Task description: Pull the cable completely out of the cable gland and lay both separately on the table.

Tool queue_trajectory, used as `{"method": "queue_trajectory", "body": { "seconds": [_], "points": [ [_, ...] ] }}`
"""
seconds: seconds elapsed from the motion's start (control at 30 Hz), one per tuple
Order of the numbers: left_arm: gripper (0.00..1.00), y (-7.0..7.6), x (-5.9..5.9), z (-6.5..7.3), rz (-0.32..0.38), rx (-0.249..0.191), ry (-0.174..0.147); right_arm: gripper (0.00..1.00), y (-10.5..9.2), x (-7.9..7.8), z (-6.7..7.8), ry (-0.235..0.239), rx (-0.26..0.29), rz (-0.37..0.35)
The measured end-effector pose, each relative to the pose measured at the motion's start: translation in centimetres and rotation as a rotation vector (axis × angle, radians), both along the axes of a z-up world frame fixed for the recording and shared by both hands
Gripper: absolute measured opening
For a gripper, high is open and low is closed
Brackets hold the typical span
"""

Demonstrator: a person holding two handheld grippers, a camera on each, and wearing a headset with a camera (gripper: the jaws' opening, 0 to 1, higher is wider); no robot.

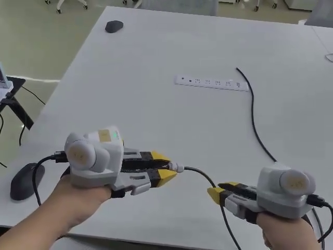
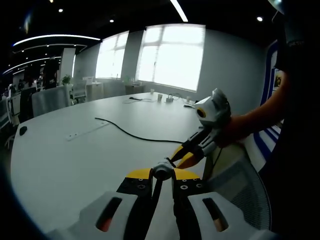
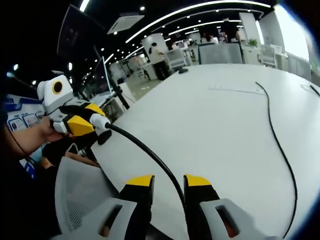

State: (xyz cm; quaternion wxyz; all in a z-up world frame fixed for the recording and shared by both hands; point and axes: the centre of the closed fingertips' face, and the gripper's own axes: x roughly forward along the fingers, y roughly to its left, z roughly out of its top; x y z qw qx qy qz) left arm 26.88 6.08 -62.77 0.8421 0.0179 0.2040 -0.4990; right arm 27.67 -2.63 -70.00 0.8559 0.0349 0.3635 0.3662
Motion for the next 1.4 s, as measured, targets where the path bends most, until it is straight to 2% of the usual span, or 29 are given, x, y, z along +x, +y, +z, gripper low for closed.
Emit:
{"method": "queue_trajectory", "body": {
  "seconds": [0.03,0.07,0.1,0.13,0.17,0.2,0.3,0.4,0.53,0.63,0.7,0.8,0.93,1.0,1.4],
  "points": [
    [0.15,0.0,0.0,0.0,0.000,0.001,0.001,0.24,0.4,0.0,1.0,-0.056,-0.022,0.045],
    [0.15,0.0,0.0,0.0,0.000,0.000,0.001,0.26,0.7,0.0,1.5,-0.090,-0.044,0.075],
    [0.15,0.0,0.0,0.0,0.000,-0.001,0.002,0.27,1.2,0.0,2.4,-0.154,-0.089,0.131],
    [0.15,0.0,0.0,0.0,0.000,-0.001,0.002,0.28,1.6,-0.1,2.9,-0.195,-0.121,0.171],
    [0.15,0.0,0.0,0.0,-0.001,0.000,0.002,0.28,2.3,-0.2,3.6,-0.257,-0.164,0.227],
    [0.15,0.0,-0.1,0.0,-0.002,0.001,0.004,0.28,2.8,-0.2,4.2,-0.291,-0.181,0.253],
    [0.15,-0.1,-0.1,0.0,-0.003,0.001,0.004,0.25,4.4,-0.3,5.6,-0.346,-0.181,0.296],
    [0.15,-0.1,-0.2,0.0,-0.001,0.000,0.004,0.22,5.7,-0.4,6.1,-0.393,-0.214,0.353],
    [0.15,0.0,-0.2,0.0,0.001,0.001,0.006,0.19,6.4,-0.4,5.5,-0.459,-0.320,0.436],
    [0.15,0.0,-0.3,0.0,-0.001,0.001,0.006,0.14,7.1,-0.6,5.3,-0.504,-0.346,0.491],
    [0.15,-0.1,-0.3,0.0,-0.002,0.002,0.006,0.10,7.3,-0.7,5.2,-0.510,-0.358,0.496],
    [0.15,-0.2,-0.4,0.0,-0.007,0.000,0.004,0.11,7.4,-0.7,4.8,-0.506,-0.370,0.502],
    [0.15,-0.4,-0.5,0.0,-0.013,0.001,0.005,0.06,7.4,-0.6,4.9,-0.528,-0.382,0.504],
    [0.15,-0.5,-0.6,-0.1,-0.016,0.000,0.007,0.03,7.2,-0.5,5.0,-0.533,-0.379,0.500],
    [0.15,-0.7,-0.6,0.0,-0.019,-0.004,0.006,0.02,6.9,-0.4,5.0,-0.512,-0.341,0.469]
  ]
}}
